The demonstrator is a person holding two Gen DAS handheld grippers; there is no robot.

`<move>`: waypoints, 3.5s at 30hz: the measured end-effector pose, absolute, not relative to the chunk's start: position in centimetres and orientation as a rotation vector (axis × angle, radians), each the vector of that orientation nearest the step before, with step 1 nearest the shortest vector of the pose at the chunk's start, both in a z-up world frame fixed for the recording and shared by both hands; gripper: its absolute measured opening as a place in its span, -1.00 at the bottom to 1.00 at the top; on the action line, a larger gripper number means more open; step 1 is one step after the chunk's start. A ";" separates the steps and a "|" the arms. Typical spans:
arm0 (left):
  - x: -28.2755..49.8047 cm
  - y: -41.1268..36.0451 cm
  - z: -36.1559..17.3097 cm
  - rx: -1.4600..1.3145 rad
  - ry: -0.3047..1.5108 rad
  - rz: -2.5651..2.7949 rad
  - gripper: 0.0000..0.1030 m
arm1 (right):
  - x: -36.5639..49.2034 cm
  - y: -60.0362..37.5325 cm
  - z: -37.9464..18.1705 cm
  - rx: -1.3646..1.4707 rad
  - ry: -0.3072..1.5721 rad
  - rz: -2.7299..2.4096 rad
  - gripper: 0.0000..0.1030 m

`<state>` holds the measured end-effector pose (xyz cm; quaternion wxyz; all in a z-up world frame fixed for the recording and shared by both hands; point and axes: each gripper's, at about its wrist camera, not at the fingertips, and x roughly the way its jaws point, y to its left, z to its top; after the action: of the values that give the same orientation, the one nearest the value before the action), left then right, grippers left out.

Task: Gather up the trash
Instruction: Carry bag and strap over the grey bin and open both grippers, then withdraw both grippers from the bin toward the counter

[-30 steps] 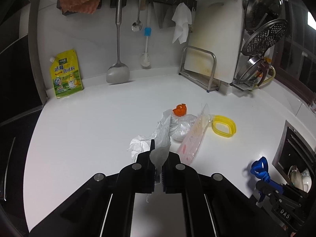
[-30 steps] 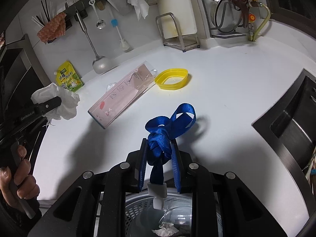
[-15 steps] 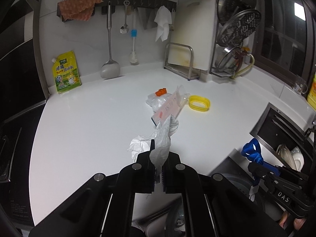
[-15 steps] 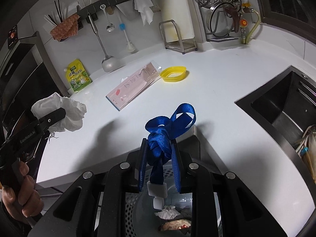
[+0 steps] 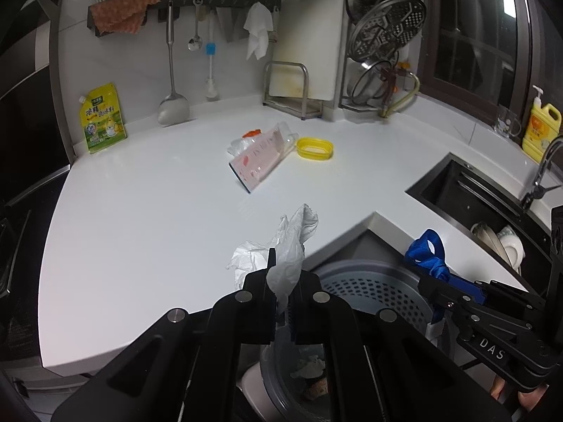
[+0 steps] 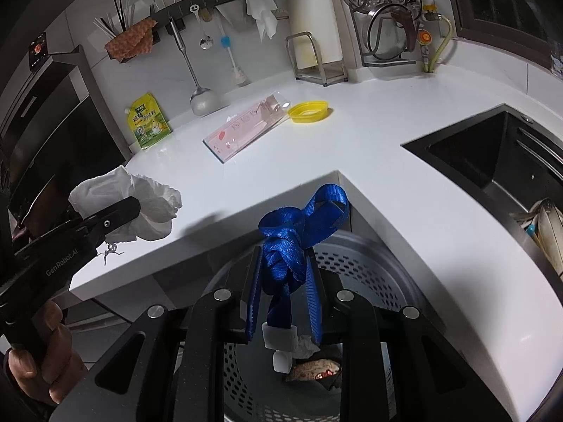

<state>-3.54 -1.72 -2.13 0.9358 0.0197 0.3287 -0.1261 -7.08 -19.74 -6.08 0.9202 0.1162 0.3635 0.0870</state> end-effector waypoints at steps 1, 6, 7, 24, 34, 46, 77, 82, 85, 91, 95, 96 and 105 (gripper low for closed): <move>-3.7 -1.8 -2.3 0.043 0.674 -0.262 -0.90 | -7.4 -19.8 -6.3 0.241 0.751 0.182 -0.57; -4.7 -2.5 -3.5 0.052 0.687 -0.279 -0.90 | -8.9 -19.9 -7.0 0.246 0.759 0.179 -0.57; -4.9 -2.7 -3.8 0.053 0.692 -0.282 -0.90 | -9.1 -20.1 -7.2 0.248 0.761 0.174 -0.57; -6.1 -3.9 -8.5 0.063 0.784 -0.334 -0.90 | -11.6 -20.7 -12.0 0.279 0.818 0.136 -0.57; -5.5 -5.1 -10.8 0.075 0.852 -0.347 -0.90 | -11.4 -20.9 -13.2 0.293 0.850 0.139 -0.56; -5.2 -5.1 -11.7 0.076 0.887 -0.347 -0.87 | -10.6 -21.2 -14.0 0.304 0.882 0.137 -0.56; -5.2 -3.3 -11.1 0.050 0.827 -0.257 0.63 | -11.3 -21.7 -13.3 0.295 0.830 0.085 0.34; -5.4 -2.6 -10.2 0.040 0.785 -0.230 0.86 | -11.6 -21.6 -12.9 0.286 0.806 0.090 0.45; -5.3 -1.9 -9.5 0.033 0.764 -0.213 0.87 | -11.7 -21.4 -12.2 0.271 0.790 0.097 0.48; -4.7 -0.3 -7.4 0.014 0.720 -0.175 0.87 | -11.4 -20.7 -9.7 0.234 0.740 0.093 0.53; -3.8 0.6 -5.0 -0.004 0.673 -0.159 0.87 | -10.5 -20.6 -7.2 0.201 0.683 0.078 0.60; -3.5 0.6 -4.5 -0.003 0.660 -0.155 0.87 | -10.2 -20.6 -6.7 0.196 0.672 0.075 0.62; 1.9 0.5 -1.8 -0.011 0.606 -0.094 0.88 | -3.2 -21.8 -3.8 0.145 0.637 0.084 0.63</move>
<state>1.94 0.55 -1.78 0.9533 -0.0056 0.2984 -0.0461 -3.22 -21.84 -3.84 0.9463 0.0712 0.3127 0.0412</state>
